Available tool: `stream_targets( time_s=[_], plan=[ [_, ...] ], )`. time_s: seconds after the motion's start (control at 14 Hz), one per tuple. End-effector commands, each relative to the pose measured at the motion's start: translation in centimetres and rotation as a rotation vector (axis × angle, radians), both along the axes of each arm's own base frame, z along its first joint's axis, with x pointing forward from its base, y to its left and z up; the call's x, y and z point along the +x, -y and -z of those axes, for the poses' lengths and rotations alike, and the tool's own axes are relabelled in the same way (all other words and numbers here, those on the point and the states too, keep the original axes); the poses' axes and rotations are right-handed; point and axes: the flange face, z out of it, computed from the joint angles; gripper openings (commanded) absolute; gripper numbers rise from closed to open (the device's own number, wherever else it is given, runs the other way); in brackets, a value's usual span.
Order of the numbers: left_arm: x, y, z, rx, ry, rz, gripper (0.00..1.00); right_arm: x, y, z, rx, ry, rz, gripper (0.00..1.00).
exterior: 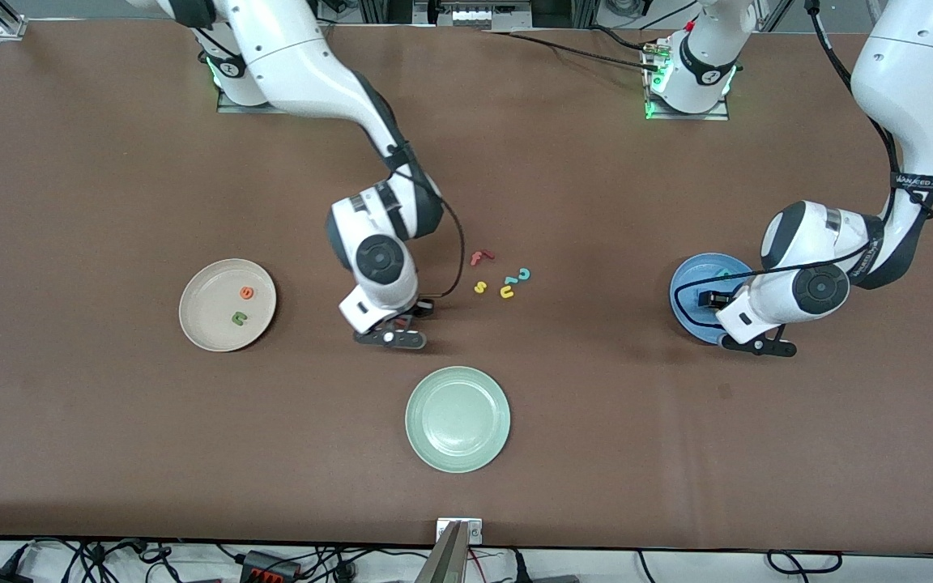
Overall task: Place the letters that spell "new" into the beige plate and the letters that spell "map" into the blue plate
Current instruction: 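Drop the yellow a into the blue plate while the right gripper grasps the w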
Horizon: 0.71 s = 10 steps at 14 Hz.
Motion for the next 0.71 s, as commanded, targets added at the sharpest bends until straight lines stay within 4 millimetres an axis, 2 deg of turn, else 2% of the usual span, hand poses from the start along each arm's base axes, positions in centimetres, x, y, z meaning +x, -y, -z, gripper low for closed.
stream_targets(
  time_s=[0.0, 0.21, 0.29, 0.36, 0.5, 0.64],
  plan=[
    [1.5, 2.4, -6.4, 0.034, 0.015, 0.04, 1.0, 2.0, 8.5, -4.9, 0.018, -0.114, -0.035, 0.15],
    [3.9, 3.0, -13.4, 0.075, -0.018, 0.028, 1.0, 1.3, 17.6, -5.7, 0.016, -0.166, -0.074, 0.15],
    [4.1, 4.4, -15.8, 0.071, -0.022, 0.038, 1.0, 0.9, 20.8, -5.5, 0.012, -0.189, -0.091, 0.15],
    [4.5, 5.0, -18.6, 0.07, -0.017, 0.035, 1.0, 0.5, 23.8, -5.2, 0.01, -0.209, -0.104, 0.15],
    [4.7, 5.2, -22.7, 0.055, -0.033, 0.013, 1.0, -0.3, 27.8, -4.7, 0.008, -0.237, -0.119, 0.15],
    [4.4, 5.2, -26.4, -0.009, -0.026, -0.025, 1.0, -0.5, 29.3, -4.1, 0.005, -0.246, -0.12, 0.16]
  ],
)
